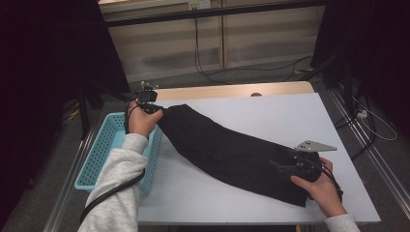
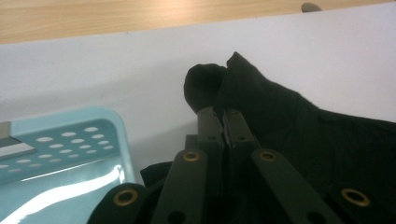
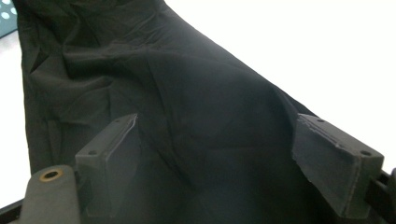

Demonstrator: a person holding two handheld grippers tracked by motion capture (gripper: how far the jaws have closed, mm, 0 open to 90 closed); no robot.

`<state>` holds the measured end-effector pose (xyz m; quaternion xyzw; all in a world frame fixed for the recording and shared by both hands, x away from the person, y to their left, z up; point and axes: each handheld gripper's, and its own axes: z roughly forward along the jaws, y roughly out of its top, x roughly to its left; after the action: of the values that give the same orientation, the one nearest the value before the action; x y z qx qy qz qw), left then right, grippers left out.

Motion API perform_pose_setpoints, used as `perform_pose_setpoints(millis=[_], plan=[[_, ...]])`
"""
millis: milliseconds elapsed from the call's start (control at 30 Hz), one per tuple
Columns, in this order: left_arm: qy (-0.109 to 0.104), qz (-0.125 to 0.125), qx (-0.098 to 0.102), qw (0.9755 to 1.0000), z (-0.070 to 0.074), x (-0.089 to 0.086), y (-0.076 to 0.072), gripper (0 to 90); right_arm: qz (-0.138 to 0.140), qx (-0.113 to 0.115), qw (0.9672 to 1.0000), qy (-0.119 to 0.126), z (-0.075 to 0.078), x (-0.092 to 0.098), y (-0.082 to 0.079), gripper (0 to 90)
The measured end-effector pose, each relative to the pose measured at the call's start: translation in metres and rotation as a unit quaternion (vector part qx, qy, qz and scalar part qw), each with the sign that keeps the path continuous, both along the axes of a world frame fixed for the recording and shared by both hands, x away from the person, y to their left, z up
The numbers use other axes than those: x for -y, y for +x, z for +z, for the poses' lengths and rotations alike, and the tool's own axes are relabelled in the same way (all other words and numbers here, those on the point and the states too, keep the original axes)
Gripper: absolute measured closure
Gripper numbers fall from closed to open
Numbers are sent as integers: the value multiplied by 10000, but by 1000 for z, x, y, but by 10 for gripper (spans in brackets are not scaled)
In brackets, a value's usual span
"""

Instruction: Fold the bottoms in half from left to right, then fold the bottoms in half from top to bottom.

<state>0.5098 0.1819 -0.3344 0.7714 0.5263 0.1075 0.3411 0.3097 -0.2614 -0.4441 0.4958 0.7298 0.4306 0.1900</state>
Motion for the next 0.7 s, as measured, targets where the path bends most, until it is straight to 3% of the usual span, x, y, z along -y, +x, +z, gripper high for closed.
perform_pose_setpoints(millis=[433, 700], plan=[[-114, -92, 40, 9999, 9, 4, 0, 877, 49, 4, 10000, -10, 0, -3, 3, 158], [-279, -264, 21, 9993, 14, 13, -13, 877, 59, 21, 10000, -13, 2, -4, 1, 157]])
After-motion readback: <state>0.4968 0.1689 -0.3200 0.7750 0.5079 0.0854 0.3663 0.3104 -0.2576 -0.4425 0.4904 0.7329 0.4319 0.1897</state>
